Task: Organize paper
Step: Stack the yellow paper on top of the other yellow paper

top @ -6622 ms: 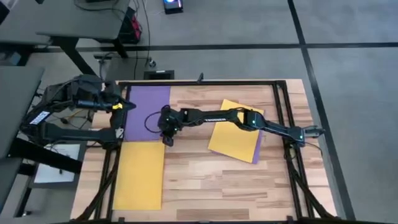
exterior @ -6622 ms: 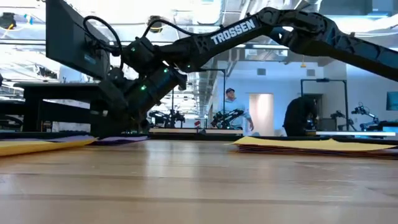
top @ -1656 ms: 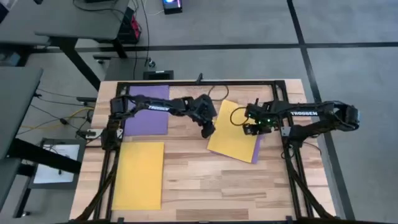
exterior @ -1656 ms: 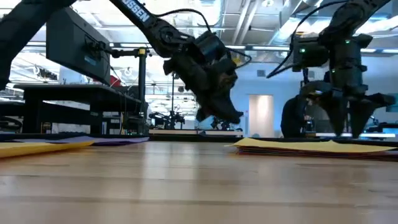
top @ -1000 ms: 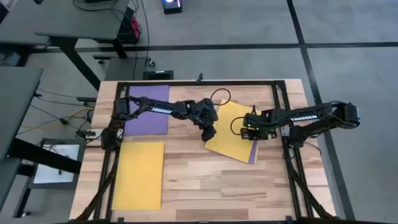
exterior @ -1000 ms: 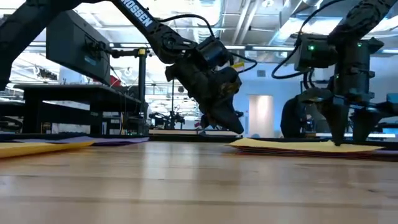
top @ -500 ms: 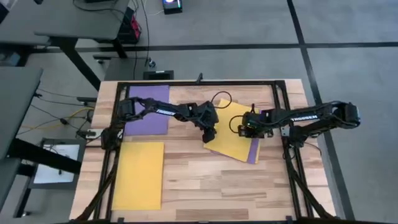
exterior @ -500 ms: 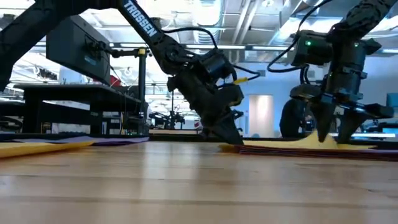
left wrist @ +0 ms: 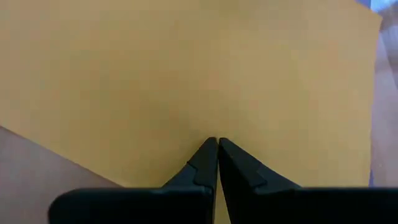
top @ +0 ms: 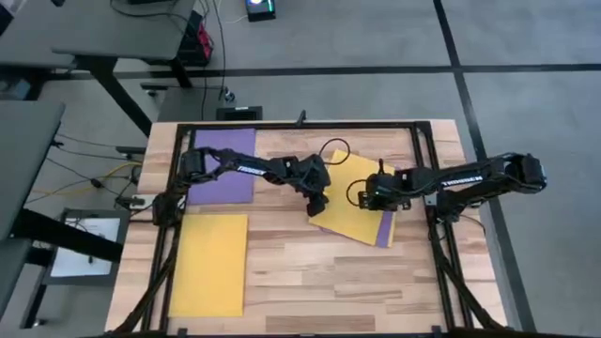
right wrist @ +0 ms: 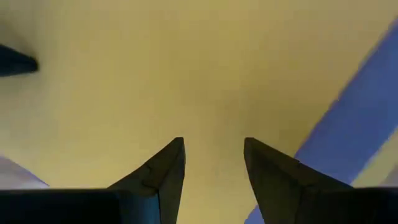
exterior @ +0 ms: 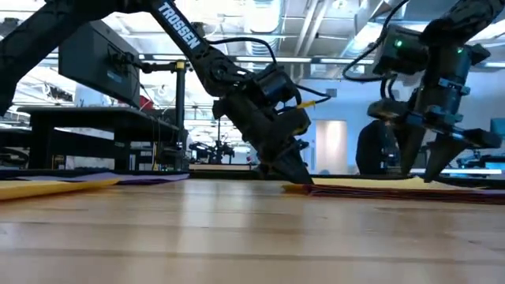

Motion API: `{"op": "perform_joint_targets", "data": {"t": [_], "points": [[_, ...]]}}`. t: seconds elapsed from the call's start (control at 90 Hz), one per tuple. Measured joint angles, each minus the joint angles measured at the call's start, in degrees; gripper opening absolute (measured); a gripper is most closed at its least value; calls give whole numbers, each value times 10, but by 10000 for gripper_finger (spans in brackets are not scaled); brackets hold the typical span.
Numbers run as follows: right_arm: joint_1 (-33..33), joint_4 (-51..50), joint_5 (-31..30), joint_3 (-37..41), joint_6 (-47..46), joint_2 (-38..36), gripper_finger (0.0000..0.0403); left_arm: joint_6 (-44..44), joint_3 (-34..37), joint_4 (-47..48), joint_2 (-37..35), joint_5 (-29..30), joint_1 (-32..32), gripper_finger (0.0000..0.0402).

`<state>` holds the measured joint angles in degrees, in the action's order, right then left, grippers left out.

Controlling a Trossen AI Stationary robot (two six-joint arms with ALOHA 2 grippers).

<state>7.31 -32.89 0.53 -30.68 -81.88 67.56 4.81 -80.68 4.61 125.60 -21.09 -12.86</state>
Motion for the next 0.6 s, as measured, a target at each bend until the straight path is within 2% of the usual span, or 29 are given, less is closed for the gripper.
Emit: {"op": "perform_joint_targets", "data": {"t": [0.222,0.6], "points": [[-22,-105,-29,0,-51,-38,155,-1,0,1,0,-2,0,0],[-24,-58,-56,0,-51,50,155,0,1,-8,0,-2,0,0]]}}
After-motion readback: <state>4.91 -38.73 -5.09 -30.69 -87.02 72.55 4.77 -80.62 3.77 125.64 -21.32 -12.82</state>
